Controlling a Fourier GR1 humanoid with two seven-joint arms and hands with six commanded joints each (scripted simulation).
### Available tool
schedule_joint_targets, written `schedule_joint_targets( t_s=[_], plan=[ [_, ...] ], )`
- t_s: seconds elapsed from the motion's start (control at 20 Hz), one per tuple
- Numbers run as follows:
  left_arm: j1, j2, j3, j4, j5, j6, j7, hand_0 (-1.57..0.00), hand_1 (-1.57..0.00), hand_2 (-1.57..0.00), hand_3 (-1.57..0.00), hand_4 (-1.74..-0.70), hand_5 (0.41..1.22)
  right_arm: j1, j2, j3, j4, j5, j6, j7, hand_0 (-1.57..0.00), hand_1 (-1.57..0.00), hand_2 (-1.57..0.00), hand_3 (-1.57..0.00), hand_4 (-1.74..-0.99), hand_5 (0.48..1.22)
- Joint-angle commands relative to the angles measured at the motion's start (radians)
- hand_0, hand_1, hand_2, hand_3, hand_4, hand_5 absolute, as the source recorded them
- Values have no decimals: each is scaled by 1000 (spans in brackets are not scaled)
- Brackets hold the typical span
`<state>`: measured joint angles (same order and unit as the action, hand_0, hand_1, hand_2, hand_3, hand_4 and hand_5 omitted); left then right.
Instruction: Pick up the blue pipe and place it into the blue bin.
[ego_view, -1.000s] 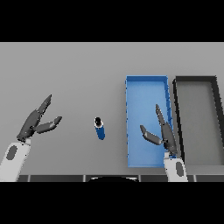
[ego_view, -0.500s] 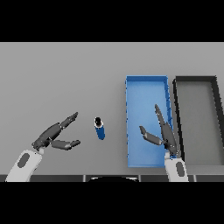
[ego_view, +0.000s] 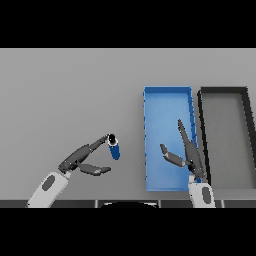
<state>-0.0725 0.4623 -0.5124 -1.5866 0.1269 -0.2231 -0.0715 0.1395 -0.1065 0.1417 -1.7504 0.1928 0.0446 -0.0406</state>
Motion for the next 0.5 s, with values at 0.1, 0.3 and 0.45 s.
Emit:
schedule_joint_targets(
  t_s=[0.1, 0.3, 0.45],
  plan=[
    [-49, -83, -13, 87, -8, 9, 17, 1, 1, 1, 1, -1189, 469, 12, -1, -2, -4, -2, 1, -10, 1, 1, 1, 1, -1218, 612],
    [-119, -144, -39, 170, -70, 26, 14, 1, 1, 1, 1, -1136, 459, 19, -1, -9, -5, -3, -5, -7, 1, 1, 1, 1, -1204, 607],
    [-129, -181, -38, 205, -40, -2, -24, 1, 1, 1, 1, -1171, 495, 11, -6, -17, -3, -15, 0, -8, 1, 1, 1, 1, -1204, 607]
  ],
)
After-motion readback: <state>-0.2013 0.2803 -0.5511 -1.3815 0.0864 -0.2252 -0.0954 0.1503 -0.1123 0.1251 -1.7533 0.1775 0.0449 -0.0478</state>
